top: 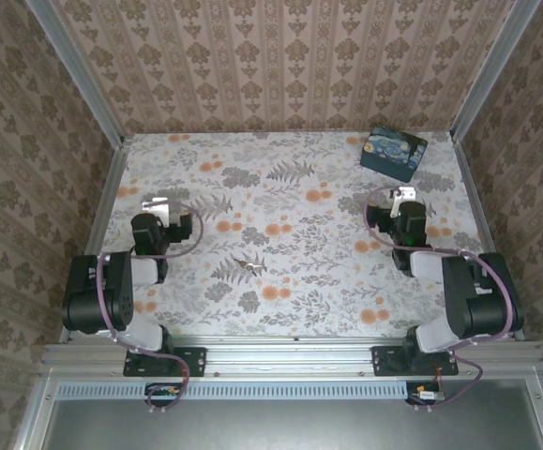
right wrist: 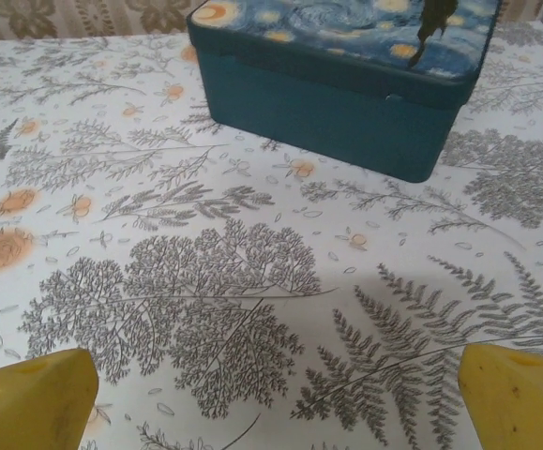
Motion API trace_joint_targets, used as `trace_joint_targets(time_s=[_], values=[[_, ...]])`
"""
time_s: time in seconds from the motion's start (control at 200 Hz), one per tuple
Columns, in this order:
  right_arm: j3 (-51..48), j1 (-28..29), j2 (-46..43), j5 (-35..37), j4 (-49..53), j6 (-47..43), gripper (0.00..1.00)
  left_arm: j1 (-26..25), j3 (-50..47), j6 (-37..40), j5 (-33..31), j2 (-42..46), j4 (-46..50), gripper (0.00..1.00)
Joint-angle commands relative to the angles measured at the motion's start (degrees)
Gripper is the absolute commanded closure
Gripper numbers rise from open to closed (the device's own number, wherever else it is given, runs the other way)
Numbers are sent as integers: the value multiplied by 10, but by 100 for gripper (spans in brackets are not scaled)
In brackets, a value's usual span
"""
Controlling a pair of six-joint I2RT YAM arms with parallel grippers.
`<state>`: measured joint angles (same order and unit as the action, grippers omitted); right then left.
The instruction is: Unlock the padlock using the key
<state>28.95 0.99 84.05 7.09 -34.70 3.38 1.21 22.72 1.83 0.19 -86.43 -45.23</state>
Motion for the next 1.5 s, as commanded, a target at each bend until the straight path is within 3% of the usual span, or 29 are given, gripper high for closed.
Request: trace_joint_targets(time_s=[0.0, 0.065, 0.165, 0.265, 0.35, 0.475, 0.615, 0.795, 0.95, 1.025, 1.14, 1.295, 1.495], values=[[102, -9, -39, 49, 201, 40, 0, -8, 69, -43, -113, 62, 141, 0], [175, -41, -21, 36, 297, 93, 0, -6, 135, -84, -165, 82, 268, 0], [260, -88, 44, -23, 342, 153, 0, -2, 243, -158, -147, 87, 453, 0], [352, -101, 107, -24, 400, 166, 0, -28, 265, -198, -134, 107, 485, 0], [395, -117, 144, -12, 422, 174, 0, -87, 296, -207, -188, 114, 541, 0], [460, -160, 220, -79, 425, 183, 1, -164, 344, -206, -210, 101, 620, 0], [528, -180, 300, -162, 411, 176, 3, -222, 349, -204, -191, 108, 632, 0], [570, -183, 358, -204, 380, 181, 3, -292, 337, -229, -187, 91, 604, 0], [615, -183, 405, -254, 369, 180, 13, -340, 373, -213, -201, 50, 611, 0], [630, -182, 420, -284, 370, 176, 21, -350, 392, -199, -204, 38, 617, 0], [628, -175, 425, -315, 356, 174, 25, -354, 402, -193, -199, 32, 614, 0], [621, -162, 422, -367, 355, 176, 46, -354, 401, -186, -199, 32, 608, 0], [509, -126, 337, -402, 296, 243, 49, -353, 397, -183, -226, 32, 607, 0]])
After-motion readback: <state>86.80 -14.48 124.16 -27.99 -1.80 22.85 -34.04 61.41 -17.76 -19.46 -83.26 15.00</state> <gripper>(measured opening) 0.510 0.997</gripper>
